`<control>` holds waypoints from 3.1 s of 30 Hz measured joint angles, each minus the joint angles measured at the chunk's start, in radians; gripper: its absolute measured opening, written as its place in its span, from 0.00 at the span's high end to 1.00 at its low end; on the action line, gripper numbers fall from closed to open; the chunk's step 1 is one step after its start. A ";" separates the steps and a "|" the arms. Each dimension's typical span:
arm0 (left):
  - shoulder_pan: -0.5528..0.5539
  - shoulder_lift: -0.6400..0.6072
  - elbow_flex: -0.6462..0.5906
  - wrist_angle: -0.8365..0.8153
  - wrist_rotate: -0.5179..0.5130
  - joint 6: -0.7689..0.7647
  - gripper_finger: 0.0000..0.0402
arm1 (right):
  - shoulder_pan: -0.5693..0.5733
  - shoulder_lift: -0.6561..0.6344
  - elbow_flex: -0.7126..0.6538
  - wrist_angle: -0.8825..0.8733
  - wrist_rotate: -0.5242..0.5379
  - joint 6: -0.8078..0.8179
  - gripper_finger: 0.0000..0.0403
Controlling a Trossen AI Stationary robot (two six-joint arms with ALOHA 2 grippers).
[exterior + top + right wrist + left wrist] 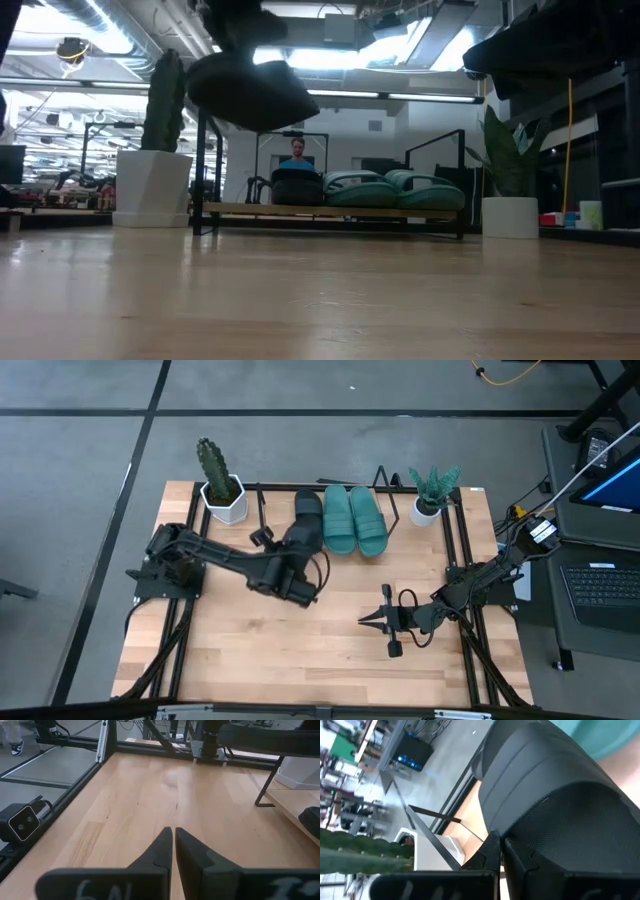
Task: Pick and place slides into the shelf
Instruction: Put the black slide on the shelf
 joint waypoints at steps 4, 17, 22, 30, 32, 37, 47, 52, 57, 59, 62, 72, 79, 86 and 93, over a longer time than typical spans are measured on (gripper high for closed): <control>0.061 0.000 0.000 0.000 0.003 0.000 1.00 | 0.000 0.000 0.000 0.000 0.007 0.000 0.94; 0.285 0.000 0.000 0.000 0.046 -0.007 1.00 | -0.003 0.000 0.000 0.010 0.035 -0.029 0.94; 0.334 0.000 0.000 0.000 0.055 -0.007 1.00 | -0.027 0.000 0.000 0.010 0.036 -0.055 0.94; 0.379 0.000 0.000 0.000 0.026 0.000 1.00 | -0.073 0.000 0.000 0.010 0.036 -0.097 0.94; 0.396 0.000 0.000 0.000 0.026 0.000 1.00 | -0.082 0.000 0.000 0.011 0.036 -0.112 0.94; 0.439 0.024 0.000 0.004 0.036 -0.004 1.00 | -0.104 0.000 0.000 0.036 0.035 -0.154 0.94; 0.483 0.157 -0.001 0.001 0.054 0.045 1.00 | -0.118 0.000 0.005 0.078 0.034 -0.236 0.94; 0.492 0.196 -0.001 0.001 0.059 0.053 1.00 | -0.118 0.000 0.010 0.078 0.034 -0.259 0.94; 0.493 0.204 -0.002 0.001 0.062 0.053 1.00 | -0.118 0.000 0.011 0.077 0.034 -0.262 0.94; 0.493 0.204 -0.002 0.001 0.062 0.052 1.00 | -0.118 0.000 0.011 0.077 0.034 -0.262 0.94; 0.493 0.204 -0.002 0.001 0.063 0.052 1.00 | -0.118 0.000 0.011 0.077 0.034 -0.263 0.94; 0.489 0.209 -0.011 0.039 0.079 0.052 1.00 | -0.118 0.000 0.011 0.077 0.034 -0.263 0.94; 0.489 0.222 -0.041 0.053 0.084 0.053 1.00 | -0.118 0.000 0.011 0.076 0.034 -0.263 0.94; 0.489 0.220 -0.040 0.068 0.082 0.053 0.89 | -0.118 0.000 0.011 0.076 0.034 -0.263 0.94; 0.489 0.220 -0.040 0.097 0.084 0.053 0.76 | -0.118 0.000 0.011 0.076 0.034 -0.262 0.94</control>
